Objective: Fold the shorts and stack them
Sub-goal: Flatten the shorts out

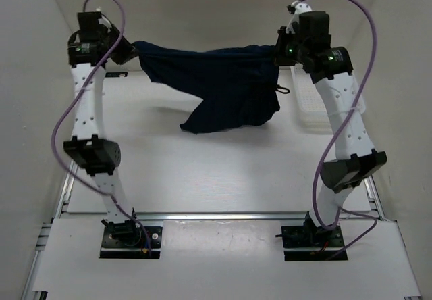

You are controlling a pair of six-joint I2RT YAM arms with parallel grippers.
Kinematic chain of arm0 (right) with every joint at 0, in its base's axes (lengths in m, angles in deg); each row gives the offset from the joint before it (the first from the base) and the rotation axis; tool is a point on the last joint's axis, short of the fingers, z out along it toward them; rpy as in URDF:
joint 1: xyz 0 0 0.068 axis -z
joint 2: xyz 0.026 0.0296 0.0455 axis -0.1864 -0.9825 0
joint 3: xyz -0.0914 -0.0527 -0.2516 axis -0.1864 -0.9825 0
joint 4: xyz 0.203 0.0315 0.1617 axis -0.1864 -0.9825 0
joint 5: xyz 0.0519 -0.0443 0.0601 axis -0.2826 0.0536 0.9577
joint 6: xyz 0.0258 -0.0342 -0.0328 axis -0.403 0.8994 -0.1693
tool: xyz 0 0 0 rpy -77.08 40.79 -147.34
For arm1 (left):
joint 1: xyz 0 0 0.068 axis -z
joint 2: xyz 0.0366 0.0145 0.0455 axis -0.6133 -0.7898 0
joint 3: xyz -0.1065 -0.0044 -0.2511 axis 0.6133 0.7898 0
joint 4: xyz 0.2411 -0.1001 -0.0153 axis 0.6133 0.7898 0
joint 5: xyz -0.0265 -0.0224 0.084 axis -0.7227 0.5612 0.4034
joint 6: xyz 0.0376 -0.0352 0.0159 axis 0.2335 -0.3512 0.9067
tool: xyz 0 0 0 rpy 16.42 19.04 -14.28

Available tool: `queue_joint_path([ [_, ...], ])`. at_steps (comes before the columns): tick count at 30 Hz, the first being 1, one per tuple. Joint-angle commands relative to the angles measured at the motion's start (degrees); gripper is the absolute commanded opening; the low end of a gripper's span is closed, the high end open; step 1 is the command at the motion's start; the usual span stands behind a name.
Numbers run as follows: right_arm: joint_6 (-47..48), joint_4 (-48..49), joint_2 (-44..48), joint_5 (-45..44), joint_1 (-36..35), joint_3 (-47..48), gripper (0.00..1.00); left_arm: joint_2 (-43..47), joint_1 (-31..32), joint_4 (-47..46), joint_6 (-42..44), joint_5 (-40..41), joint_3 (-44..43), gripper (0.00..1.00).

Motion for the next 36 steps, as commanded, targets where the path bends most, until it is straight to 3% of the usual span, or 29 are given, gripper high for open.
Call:
queue_joint_path([
  [1, 2.13, -1.76, 6.96, -0.45, 0.13, -3.64, 0.00, 15.68, -0.66, -0.84, 3.49, -2.73, 7.67, 0.10],
  [5, 4.58, 10.07, 22.08, -2.73, -2.93, -30.51, 0.00, 29.15, -1.19, -1.36, 5.51, -0.45, 27.87, 0.10],
  [6, 4.59, 12.47, 25.77, -2.74, -3.47, -36.66, 0.00, 31.96, -1.19, -1.36, 5.51, -0.44, 37.57, 0.10],
  [7, 3.81, 14.58, 33.46, -2.74, -4.08, -48.64, 0.00, 35.04, -1.19, -1.97, 5.51, 0.17, 43.15, 0.12],
  [8, 1.97, 17.13, 37.28, -3.52, -5.48, -54.33, 0.09, 41.42, -0.58, -2.76, 5.51, 0.87, 48.77, 0.17],
  [9, 0.56, 17.15, 40.89, -3.53, -6.19, -59.35, 0.22, 44.79, -0.58, -3.38, 4.73, 0.87, 54.66, 0.47],
  [10, -1.02, 17.15, 47.54, -4.83, -6.81, -68.10, 0.41, 47.87, -0.05, -4.08, 3.42, 0.87, 65.94, 0.64],
  [11, -3.04, 15.85, 50.82, -6.15, -7.42, -72.01, 0.75, 50.60, -0.05, -4.09, 2.88, 0.87, 70.67, 0.80],
  [13, -10.94, 10.49, 59.76, -10.72, -8.22, -80.62, 0.89, 56.76, -1.27, -4.09, 1.83, 0.87, 80.24, 1.00],
  [14, -13.66, 8.38, 62.52, -11.86, -8.74, -82.49, 0.91, 57.91, -1.89, -4.09, 1.82, 0.87, 81.95, 1.00],
  [17, -24.92, 6.52, 70.71, -14.25, -10.33, -84.97, 0.86, 58.62, -2.68, -4.09, 2.43, 2.44, 82.85, 0.96],
  [18, -26.94, 5.91, 71.24, -15.12, -10.33, -84.97, 0.69, 57.58, -2.68, -4.09, 2.44, 2.46, 81.80, 0.91],
  [20, -31.34, 4.68, 68.71, -15.74, -10.33, -84.19, 0.45, 54.77, -2.68, -3.57, 3.05, 3.25, 81.09, 0.77],
  [21, -32.40, 3.80, 64.09, -15.74, -10.33, -82.27, 0.21, 52.84, -2.68, -3.56, 3.05, 3.77, 81.09, 0.55],
  [23, -32.41, 2.31, 58.18, -12.42, -10.33, -80.33, 0.01, 51.07, -1.20, -3.56, 1.84, 4.82, 82.31, 0.39],
  [24, -33.02, 1.52, 52.06, -10.32, -10.33, -78.49, 0.00, 50.46, -1.19, -3.56, 1.21, 6.31, 83.10, 0.34],
  [25, -33.03, 1.51, 49.30, -8.12, -10.33, -78.47, 0.00, 49.41, -0.58, -3.56, 0.60, 6.85, 84.15, 0.33],
  [26, -34.07, 1.51, 46.93, -5.83, -10.33, -78.47, 0.00, 48.87, 0.03, -4.08, -0.10, 6.85, 86.34, 0.38],
  [27, -34.95, 1.51, 43.60, -1.90, -10.33, -78.99, 0.00, 48.35, 0.04, -5.04, -0.11, 6.85, 87.40, 0.47],
  [28, -36.96, 2.64, 42.69, 0.23, -11.02, -79.95, 0.06, 46.69, 0.04, -5.05, -0.98, 6.85, 88.20, 0.57],
  [29, -38.37, 5.00, 42.68, 1.91, -11.55, -81.10, 0.17, 45.71, 0.65, -6.10, -0.99, 5.72, 88.73, 0.75],
  [30, -39.87, 6.24, 42.68, 3.31, -11.56, -82.32, 0.30, 44.83, 1.44, -6.98, -1.77, 5.01, 89.43, 0.78],
  [31, -41.27, 7.56, 42.68, 4.63, -11.56, -84.86, 0.53, 43.78, 1.45, -8.03, -1.78, 5.01, 89.44, 0.82],
  [32, -44.51, 8.27, 42.68, 5.26, -11.56, -85.93, 0.60, 41.68, 2.40, -8.74, -2.48, 5.01, 89.44, 0.83],
  [36, -48.23, 8.98, 43.30, 4.74, -10.95, -88.31, 0.61, 36.05, 4.52, -9.89, -3.10, 6.76, 89.44, 0.82],
])
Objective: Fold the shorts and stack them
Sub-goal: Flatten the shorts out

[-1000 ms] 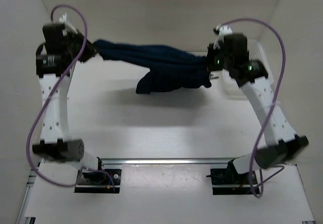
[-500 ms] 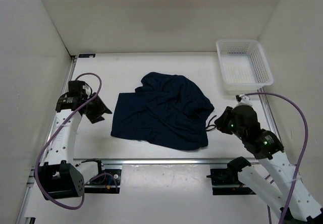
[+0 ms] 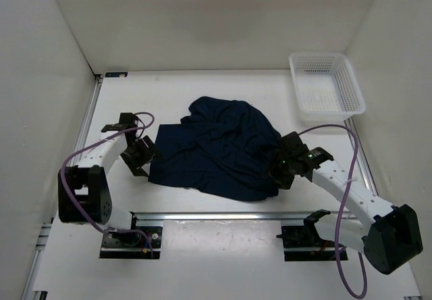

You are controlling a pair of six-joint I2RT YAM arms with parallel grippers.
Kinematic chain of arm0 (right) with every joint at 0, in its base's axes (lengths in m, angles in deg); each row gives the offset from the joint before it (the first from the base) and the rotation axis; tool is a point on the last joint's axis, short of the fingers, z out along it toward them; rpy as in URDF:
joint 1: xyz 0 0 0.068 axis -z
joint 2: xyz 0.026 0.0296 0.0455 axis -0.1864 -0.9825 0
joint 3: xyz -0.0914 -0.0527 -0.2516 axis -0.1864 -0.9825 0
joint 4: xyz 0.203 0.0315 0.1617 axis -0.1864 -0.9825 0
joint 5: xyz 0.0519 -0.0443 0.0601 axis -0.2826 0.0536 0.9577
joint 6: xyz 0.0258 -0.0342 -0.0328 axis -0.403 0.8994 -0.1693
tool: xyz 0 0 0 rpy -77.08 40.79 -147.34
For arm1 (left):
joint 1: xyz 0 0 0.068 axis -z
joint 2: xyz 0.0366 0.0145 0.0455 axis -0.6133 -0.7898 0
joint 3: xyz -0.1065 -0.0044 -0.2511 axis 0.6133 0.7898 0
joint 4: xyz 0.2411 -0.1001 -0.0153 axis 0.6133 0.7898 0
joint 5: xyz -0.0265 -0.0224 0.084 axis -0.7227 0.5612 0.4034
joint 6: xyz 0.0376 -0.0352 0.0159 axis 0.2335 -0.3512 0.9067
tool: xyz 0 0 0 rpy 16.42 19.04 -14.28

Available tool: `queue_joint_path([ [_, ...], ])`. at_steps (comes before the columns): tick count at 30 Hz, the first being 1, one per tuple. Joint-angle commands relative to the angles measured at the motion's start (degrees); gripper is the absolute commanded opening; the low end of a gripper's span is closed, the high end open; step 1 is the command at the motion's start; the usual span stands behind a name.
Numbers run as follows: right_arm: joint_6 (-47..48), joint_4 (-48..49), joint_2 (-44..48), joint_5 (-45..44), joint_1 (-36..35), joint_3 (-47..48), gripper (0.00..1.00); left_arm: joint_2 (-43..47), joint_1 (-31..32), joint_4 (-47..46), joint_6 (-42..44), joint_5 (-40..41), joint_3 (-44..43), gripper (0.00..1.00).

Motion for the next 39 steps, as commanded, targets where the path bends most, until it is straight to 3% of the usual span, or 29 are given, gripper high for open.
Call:
queue_joint_path([
  [1, -5.72, 2.40, 1.31, 1.05, 0.42, -1.28, 0.60, -2.73, 1.35, -3.28, -1.70, 1.91, -0.11, 0.80],
  [8, -1.07, 1.88, -6.32, -9.15, 0.42, 0.38, 0.68, -10.91, 3.63, -5.39, -2.32, 3.50, -2.57, 0.64],
  [9, 0.42, 1.87, -7.47, -10.55, 0.42, 1.17, 0.70, -10.92, 3.64, -5.40, -2.32, 4.19, -2.57, 0.49],
  [12, 2.71, 1.34, -11.69, -13.38, -0.19, 2.40, 0.70, -10.92, 4.17, -5.93, -3.54, 4.90, -2.57, 0.26],
  [13, 3.33, 1.34, -12.57, -13.38, -0.98, 2.41, 0.68, -10.92, 4.17, -5.93, -3.55, 4.90, -2.57, 0.12],
  [14, 3.33, 1.34, -13.97, -13.38, -1.51, 2.41, 0.65, -10.92, 4.17, -5.93, -3.55, 4.90, -2.57, 0.10],
  [19, 2.72, 1.34, -13.98, -16.54, -5.38, 4.95, 0.08, -9.08, 4.69, -5.93, -3.55, 4.90, -2.57, 0.10],
  [21, 2.72, 0.74, -13.45, -17.77, -5.99, 6.79, 0.00, -8.46, 4.69, -5.93, -3.55, 4.90, -2.57, 0.10],
  [34, 12.65, -2.61, -18.99, -25.16, -5.99, 20.95, 0.00, -6.88, 4.69, 1.27, -1.80, 8.76, -13.12, 0.10],
  [36, 12.13, -2.61, -18.99, -24.63, -5.99, 20.26, 0.00, -6.18, 4.69, 2.42, -1.09, 10.17, -13.12, 0.23],
  [39, 10.55, -2.61, -18.46, -24.10, -5.99, 16.83, 0.00, -4.60, 4.69, 2.43, -1.61, 11.23, -8.21, 0.53],
])
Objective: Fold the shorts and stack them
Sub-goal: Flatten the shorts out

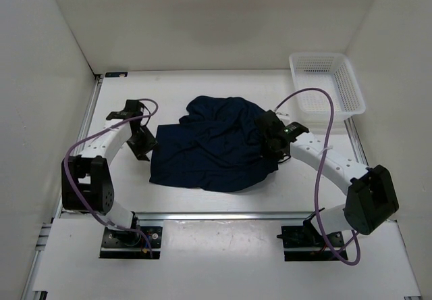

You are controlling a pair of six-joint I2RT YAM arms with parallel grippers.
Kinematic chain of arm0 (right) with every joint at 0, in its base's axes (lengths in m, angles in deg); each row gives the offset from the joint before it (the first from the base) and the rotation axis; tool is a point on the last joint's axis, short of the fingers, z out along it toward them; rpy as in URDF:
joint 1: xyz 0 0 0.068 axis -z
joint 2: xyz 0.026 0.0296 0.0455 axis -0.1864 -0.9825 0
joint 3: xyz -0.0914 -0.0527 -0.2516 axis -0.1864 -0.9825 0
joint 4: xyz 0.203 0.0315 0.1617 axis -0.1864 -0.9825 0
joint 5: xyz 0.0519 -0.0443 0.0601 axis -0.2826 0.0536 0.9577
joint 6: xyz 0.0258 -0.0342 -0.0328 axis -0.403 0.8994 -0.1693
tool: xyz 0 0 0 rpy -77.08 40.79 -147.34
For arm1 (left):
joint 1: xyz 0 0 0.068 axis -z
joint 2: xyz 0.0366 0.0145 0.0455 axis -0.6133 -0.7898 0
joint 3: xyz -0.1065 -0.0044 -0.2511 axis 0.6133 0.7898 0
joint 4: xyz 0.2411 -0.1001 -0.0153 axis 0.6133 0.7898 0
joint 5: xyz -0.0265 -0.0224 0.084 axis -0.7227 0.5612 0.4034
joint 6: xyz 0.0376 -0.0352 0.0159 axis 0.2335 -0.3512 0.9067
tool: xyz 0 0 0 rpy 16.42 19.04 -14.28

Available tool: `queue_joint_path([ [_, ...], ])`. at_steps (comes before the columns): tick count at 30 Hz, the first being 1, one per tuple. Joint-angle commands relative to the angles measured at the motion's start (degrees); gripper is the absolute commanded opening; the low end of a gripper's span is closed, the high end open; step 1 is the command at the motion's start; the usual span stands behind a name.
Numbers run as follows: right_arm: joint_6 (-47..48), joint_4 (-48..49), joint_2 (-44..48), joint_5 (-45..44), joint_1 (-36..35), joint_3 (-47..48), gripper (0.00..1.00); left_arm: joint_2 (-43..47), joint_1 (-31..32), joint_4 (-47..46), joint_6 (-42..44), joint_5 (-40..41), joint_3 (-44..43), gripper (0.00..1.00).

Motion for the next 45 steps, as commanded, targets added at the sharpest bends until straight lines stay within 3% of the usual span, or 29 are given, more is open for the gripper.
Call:
queue_joint_path([
  [1, -0.84, -0.78, 1.03, -0.59, -0.18, -3.02, 0.00, 3.47, 0.28, 1.81, 0.05, 2.21, 4.01, 0.57],
  [3, -1.37, -0.16, 2.44, 0.12, -0.18, -5.75, 0.00, 3.47, 0.80, 0.23, -0.66, 0.28, 7.62, 0.62],
  [7, -1.91, 0.98, 2.97, 2.31, -0.18, -8.30, 0.00, 0.59, 2.20, -2.67, -1.27, -2.02, 9.74, 0.62],
  [9, -1.91, 0.99, 3.50, 2.84, -0.18, -9.01, 0.00, -0.91, 3.09, -2.67, -1.27, -0.71, 9.21, 0.57],
  [13, -2.43, 0.99, 4.73, 2.85, -0.18, -9.53, 0.00, -2.59, 3.79, -2.67, -1.80, 1.14, 8.60, 0.29],
  [17, -2.43, 0.99, 4.73, 2.85, -0.18, -9.53, 0.00, 0.13, 3.79, -2.15, -2.33, 1.76, 8.08, 0.11],
  [23, -2.43, 0.99, 4.73, 2.32, -0.18, -9.01, 0.00, 2.42, 3.79, 0.75, -2.33, 6.68, 6.14, 0.10],
  [24, -2.43, 0.99, 4.73, 2.32, -0.18, -9.01, 0.00, 2.42, 3.79, 1.27, -2.33, 6.68, 5.62, 0.18],
  [25, -2.43, 0.99, 4.73, 2.32, -0.18, -9.01, 0.00, 2.42, 3.79, 1.28, -2.33, 7.21, 5.61, 0.41],
  [28, -1.91, 0.99, 4.20, 2.32, -0.18, -9.01, 0.00, -0.12, 3.79, 0.58, -2.94, 7.73, 5.61, 0.66],
  [32, -1.91, 0.99, 4.20, 2.32, -0.18, -9.01, 0.00, -3.20, 3.79, -1.01, -3.56, 8.71, 7.80, 0.68],
  [36, -1.91, 0.99, 4.20, 2.32, -0.18, -9.01, 0.00, -5.31, 3.79, -3.99, -3.56, 5.46, 9.21, 0.61],
  [38, -1.91, 0.99, 4.20, 2.32, -0.18, -9.01, 0.00, -6.01, 3.79, -3.99, -3.56, 5.45, 9.21, 0.54],
  [40, -1.38, 0.99, 4.20, 2.32, -0.18, -9.01, 0.00, -6.02, 3.79, -3.99, -3.03, 5.45, 9.21, 0.41],
  [41, -1.38, 0.99, 4.20, 2.32, -0.18, -8.31, 0.00, -6.02, 4.32, -3.99, -2.51, 6.85, 8.34, 0.26],
  [45, -1.38, 0.46, 4.20, 2.32, -0.18, -7.08, 0.00, -0.49, 4.32, 0.57, -2.50, 9.23, 6.14, 0.15],
])
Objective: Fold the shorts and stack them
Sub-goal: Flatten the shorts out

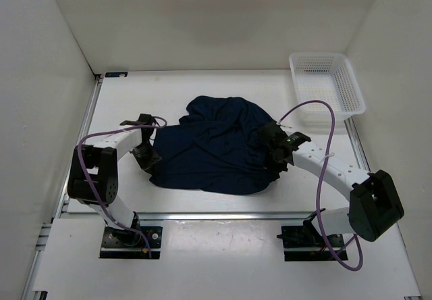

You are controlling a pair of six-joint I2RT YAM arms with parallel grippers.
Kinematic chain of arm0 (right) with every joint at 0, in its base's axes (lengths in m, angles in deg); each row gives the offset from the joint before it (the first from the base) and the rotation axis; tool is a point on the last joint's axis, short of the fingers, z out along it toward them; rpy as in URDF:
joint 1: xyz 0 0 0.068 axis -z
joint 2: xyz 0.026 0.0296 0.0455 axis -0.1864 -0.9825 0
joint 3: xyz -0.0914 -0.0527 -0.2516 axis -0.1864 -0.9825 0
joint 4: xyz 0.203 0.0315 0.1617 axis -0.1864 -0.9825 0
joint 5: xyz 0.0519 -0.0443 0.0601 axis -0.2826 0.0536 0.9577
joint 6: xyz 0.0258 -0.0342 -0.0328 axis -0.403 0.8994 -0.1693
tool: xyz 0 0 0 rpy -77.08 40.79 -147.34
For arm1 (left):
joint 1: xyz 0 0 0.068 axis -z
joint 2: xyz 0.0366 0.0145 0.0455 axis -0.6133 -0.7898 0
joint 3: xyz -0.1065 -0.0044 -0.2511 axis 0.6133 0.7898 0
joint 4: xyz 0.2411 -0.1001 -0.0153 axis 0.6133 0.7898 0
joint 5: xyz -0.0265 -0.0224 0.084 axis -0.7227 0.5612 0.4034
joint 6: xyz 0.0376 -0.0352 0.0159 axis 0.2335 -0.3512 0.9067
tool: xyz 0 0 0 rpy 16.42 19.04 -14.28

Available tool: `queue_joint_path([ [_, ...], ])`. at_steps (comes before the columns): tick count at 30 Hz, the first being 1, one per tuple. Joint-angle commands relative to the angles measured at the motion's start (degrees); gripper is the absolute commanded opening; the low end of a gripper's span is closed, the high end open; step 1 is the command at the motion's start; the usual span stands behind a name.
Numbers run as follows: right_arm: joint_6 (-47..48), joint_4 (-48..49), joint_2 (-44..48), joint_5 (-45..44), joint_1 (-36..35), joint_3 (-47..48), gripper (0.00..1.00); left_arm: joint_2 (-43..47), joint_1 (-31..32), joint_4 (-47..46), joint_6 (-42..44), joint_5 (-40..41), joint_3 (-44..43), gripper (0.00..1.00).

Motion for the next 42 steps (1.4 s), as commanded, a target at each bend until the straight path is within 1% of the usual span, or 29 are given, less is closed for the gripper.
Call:
queue_joint_path([
  [1, 0.41, -0.63, 0.79, -0.39, -0.18, 2.78, 0.00, 6.42, 0.28, 3.13, 0.34, 4.00, -3.24, 0.10],
  [6, 0.94, -0.64, 0.26, 0.14, -0.18, 3.84, 0.00, 8.63, 0.28, 9.10, 0.86, 4.72, -8.50, 0.10],
  [7, 0.94, -0.64, 0.26, 0.14, -0.18, 3.84, 0.00, 9.42, 0.28, 9.12, 1.39, 4.19, -8.52, 0.10],
  [8, 1.46, -1.25, 0.26, 0.14, -0.18, 3.84, 0.00, 9.95, 0.28, 9.12, 1.39, 3.58, -9.21, 0.22],
  [10, 1.47, -1.25, 0.26, -0.39, -0.18, 3.84, 0.00, 9.95, 0.28, 9.12, 2.27, 2.00, -9.22, 0.32],
  [11, 1.47, -1.77, 0.26, -0.39, -0.18, 3.32, 0.00, 9.95, 0.28, 8.59, 2.88, 1.99, -9.22, 0.33],
  [12, 1.47, -1.78, 0.79, -0.39, -0.18, 3.32, 0.00, 9.95, 0.28, 8.59, 2.89, 1.21, -7.83, 0.24],
  [13, 1.47, -1.78, 0.79, -0.91, -0.18, 3.32, 0.00, 9.43, 0.28, 7.72, 2.89, 0.42, -7.20, 0.10],
  [19, 1.99, -3.36, 1.32, -0.92, -0.18, 3.32, 0.00, 8.90, 0.28, 5.25, 2.36, -0.29, -3.42, 0.10],
  [23, 2.52, -3.89, 1.32, -1.45, -0.18, 3.84, 0.00, 9.95, 0.28, 6.21, 2.36, 0.32, -4.91, 0.10],
  [25, 2.52, -5.55, 1.32, -2.06, -0.18, 4.54, 0.00, 10.65, 0.28, 7.79, 2.36, 1.28, -6.83, 0.10],
  [28, 4.79, -5.56, 1.32, -2.76, 0.96, 6.65, 0.00, 10.65, -0.24, 11.57, 3.50, 2.69, -14.03, 0.10],
  [29, 5.50, -5.56, 1.32, -2.76, 1.75, 7.79, 0.00, 9.96, -1.38, 12.45, 4.20, 2.69, -19.45, 0.10],
  [30, 6.47, -5.56, 0.62, -3.29, 4.10, 11.54, 0.00, 9.26, -2.00, 13.93, 4.82, 2.69, -22.63, 0.10],
  [31, 9.44, -5.56, -1.39, -3.29, 5.43, 14.27, 0.00, 7.16, -2.53, 14.65, 4.82, 2.00, -26.15, 0.10],
  [32, 11.29, -5.56, -2.89, -3.29, 7.97, 17.61, 0.00, 5.75, -3.14, 15.44, 5.52, 1.99, -34.45, 0.10],
  [33, 13.14, -5.56, -4.47, -3.29, 9.12, 25.82, 0.00, 4.25, -3.15, 16.40, 5.52, 1.99, -39.23, 0.10],
  [35, 18.66, -6.17, -10.00, -3.90, 12.28, 35.61, 0.00, 0.22, -3.15, 17.99, 5.52, 2.69, -48.81, 0.10],
  [36, 20.17, -6.70, -12.02, -3.91, 13.34, 40.88, 0.00, -0.85, -3.67, 17.99, 5.52, 3.30, -58.08, 0.10],
  [37, 21.41, -7.31, -15.52, -2.86, 14.23, 52.24, 0.00, -1.82, -4.46, 18.78, 5.52, 3.31, -62.61, 0.10],
  [38, 23.16, -7.84, -17.04, -2.16, 15.63, 57.67, 0.00, -2.43, -5.60, 18.78, 5.52, 2.79, -66.57, 0.10],
  [39, 23.96, -7.84, -18.10, -1.37, 15.64, 62.42, 0.00, -2.44, -6.13, 18.78, 4.83, 2.17, -72.79, 0.10],
  [40, 24.66, -7.84, -18.80, -0.84, 16.25, 69.25, 0.00, -2.44, -6.14, 18.78, 4.30, 2.17, -74.77, 0.10],
  [42, 25.37, -7.15, -18.81, -0.13, 16.26, 72.04, 0.00, 2.02, -6.14, 15.99, 4.29, 2.17, -74.97, 0.10],
])
